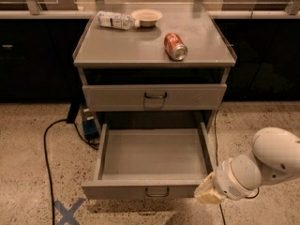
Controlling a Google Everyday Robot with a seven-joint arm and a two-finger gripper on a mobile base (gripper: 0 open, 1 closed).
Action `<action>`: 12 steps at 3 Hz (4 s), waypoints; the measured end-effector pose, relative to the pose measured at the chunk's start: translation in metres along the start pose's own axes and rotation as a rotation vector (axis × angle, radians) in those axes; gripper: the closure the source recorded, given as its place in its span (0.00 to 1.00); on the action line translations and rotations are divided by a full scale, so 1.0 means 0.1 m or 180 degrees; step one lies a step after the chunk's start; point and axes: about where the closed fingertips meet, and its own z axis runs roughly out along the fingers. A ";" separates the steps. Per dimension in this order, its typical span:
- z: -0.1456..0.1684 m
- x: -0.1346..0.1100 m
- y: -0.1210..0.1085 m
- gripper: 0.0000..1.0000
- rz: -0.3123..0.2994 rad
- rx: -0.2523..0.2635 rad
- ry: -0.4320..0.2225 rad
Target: Close middle drawer
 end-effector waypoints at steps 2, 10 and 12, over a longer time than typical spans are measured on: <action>1.18 0.11 -0.46 1.00 -0.0015 -0.0290 -0.0143; 2.12 -0.02 -1.07 1.00 0.0111 0.0200 -0.0233; 2.10 -0.04 -1.24 1.00 0.0159 0.0331 -0.0319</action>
Offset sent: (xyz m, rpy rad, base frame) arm 0.0544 0.0399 -0.1372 0.0653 0.0449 0.0494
